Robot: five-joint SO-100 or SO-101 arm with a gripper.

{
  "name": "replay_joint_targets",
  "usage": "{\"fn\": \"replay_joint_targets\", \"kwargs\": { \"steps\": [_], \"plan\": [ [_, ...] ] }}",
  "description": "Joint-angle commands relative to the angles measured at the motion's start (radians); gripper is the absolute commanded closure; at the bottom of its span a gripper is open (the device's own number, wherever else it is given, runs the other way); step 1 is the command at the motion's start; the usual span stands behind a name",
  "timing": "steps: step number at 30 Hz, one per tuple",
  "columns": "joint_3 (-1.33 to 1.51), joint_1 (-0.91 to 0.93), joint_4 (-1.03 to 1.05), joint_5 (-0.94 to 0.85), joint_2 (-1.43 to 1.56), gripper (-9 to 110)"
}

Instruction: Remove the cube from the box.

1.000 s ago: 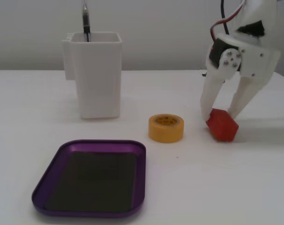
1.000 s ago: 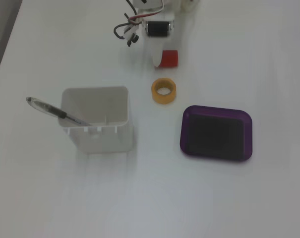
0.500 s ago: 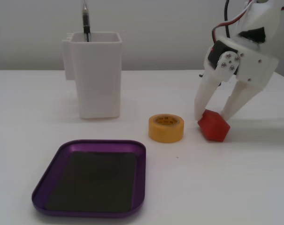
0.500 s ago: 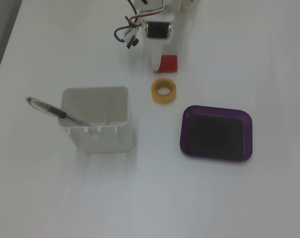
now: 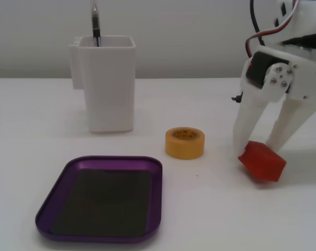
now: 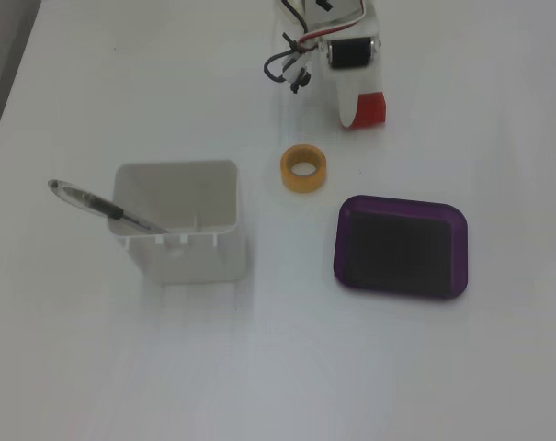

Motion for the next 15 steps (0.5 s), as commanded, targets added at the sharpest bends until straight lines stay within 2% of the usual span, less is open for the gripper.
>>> {"fn": "replay_joint_targets", "kwargs": {
  "steps": [1,8,15],
  "plan": [
    [-0.029,0.044,-0.046,-0.009,0.012,102],
    [-0.031,0.115,-0.032,-0.011,0.025,101],
    [-0.029,0.115,0.003,-0.011,0.026,86]
  ]
}}
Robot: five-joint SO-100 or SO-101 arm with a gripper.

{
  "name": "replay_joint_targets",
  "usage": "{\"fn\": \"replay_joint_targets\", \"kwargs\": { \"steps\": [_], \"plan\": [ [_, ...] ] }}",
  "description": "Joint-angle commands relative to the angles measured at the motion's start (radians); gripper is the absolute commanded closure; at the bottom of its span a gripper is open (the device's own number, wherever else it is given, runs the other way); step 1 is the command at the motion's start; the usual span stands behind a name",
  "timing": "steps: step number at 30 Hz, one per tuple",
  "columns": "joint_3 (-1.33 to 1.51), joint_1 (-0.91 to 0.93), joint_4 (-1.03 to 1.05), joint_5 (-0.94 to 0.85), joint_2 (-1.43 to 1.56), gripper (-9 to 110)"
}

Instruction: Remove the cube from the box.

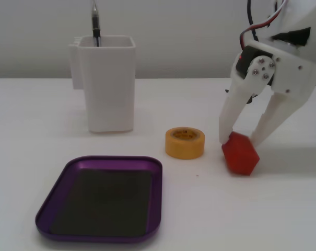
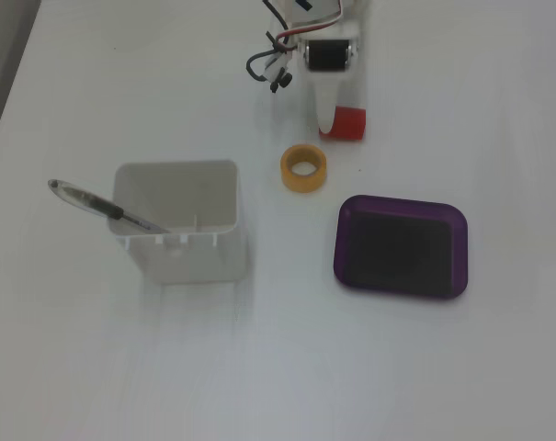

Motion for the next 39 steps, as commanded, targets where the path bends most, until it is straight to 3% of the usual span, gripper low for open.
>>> {"fn": "replay_joint_targets", "kwargs": {
  "steps": [1,10,18,29,39],
  "plan": [
    [-0.031,-0.003,0.04,-0.006,0.028,85],
    [-0.144,0.103,0.215,-0.008,0.1,79],
    [-0.169,0.107,0.334,-0.066,0.503,79],
    [0.327,0.123,0.345,-0.055,1.216,79],
    [0.483,0.123,0.342,-0.067,1.155,80]
  ]
}}
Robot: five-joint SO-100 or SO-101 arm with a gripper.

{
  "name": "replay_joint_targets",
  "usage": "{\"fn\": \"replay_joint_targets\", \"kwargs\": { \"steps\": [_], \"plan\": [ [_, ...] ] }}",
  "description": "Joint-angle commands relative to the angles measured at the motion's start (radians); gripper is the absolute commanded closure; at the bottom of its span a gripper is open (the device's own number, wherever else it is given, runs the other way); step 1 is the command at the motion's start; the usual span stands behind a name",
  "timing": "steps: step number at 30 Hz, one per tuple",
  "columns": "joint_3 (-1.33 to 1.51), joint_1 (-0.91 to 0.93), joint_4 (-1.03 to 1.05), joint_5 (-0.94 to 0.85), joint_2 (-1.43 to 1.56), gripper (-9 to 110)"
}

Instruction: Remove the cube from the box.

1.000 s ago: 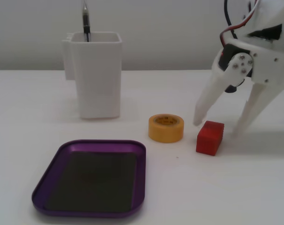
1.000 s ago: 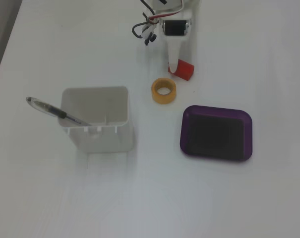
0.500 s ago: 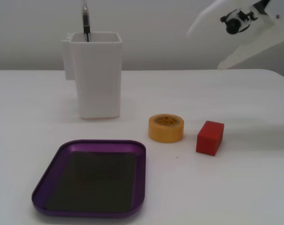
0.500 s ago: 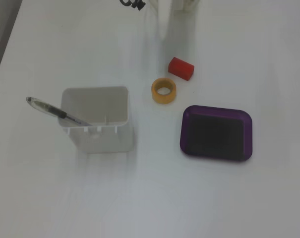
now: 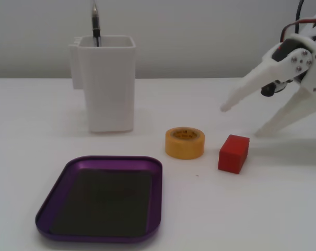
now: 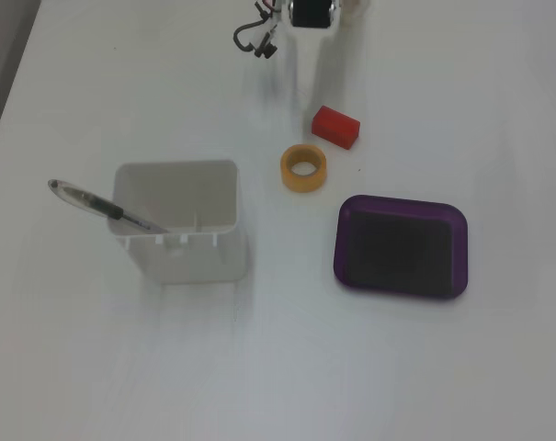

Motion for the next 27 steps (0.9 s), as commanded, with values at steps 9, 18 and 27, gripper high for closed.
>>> {"fn": "replay_joint_targets", "kwargs": {
  "steps": [9,18,27],
  "plan": [
    [0.1,0.0,0.002,-0.008,0.051,101],
    [0.1,0.0,-0.011,-0.006,0.052,102],
    [0.1,0.0,-0.011,-0.006,0.052,102]
  ]
}}
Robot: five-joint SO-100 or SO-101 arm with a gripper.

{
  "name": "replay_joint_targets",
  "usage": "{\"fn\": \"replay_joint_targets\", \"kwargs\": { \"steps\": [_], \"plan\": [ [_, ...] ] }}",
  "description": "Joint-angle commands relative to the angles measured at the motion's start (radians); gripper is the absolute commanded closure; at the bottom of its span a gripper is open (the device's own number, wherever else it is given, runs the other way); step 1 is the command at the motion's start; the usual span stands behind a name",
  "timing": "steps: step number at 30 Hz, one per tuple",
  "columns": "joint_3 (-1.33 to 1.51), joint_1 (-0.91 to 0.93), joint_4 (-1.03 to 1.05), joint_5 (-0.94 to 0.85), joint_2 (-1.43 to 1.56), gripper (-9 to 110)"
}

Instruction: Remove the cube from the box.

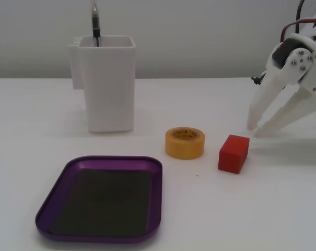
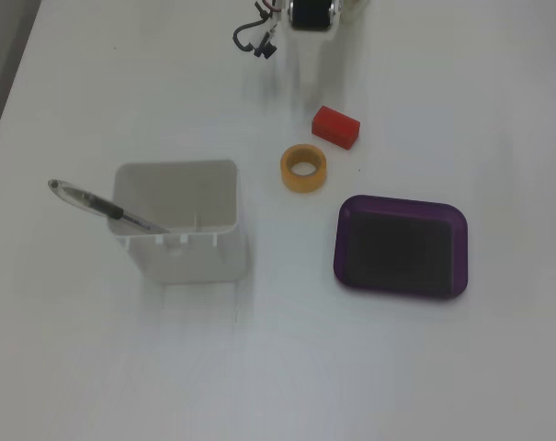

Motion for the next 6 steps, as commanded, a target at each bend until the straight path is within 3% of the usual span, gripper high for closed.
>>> {"fn": "replay_joint_targets", "kwargs": {
  "steps": [1,6],
  "plan": [
    [0.008,0.0,-0.011,-0.006,0.052,102],
    [0.008,0.0,-0.011,-0.006,0.052,102]
  ]
}}
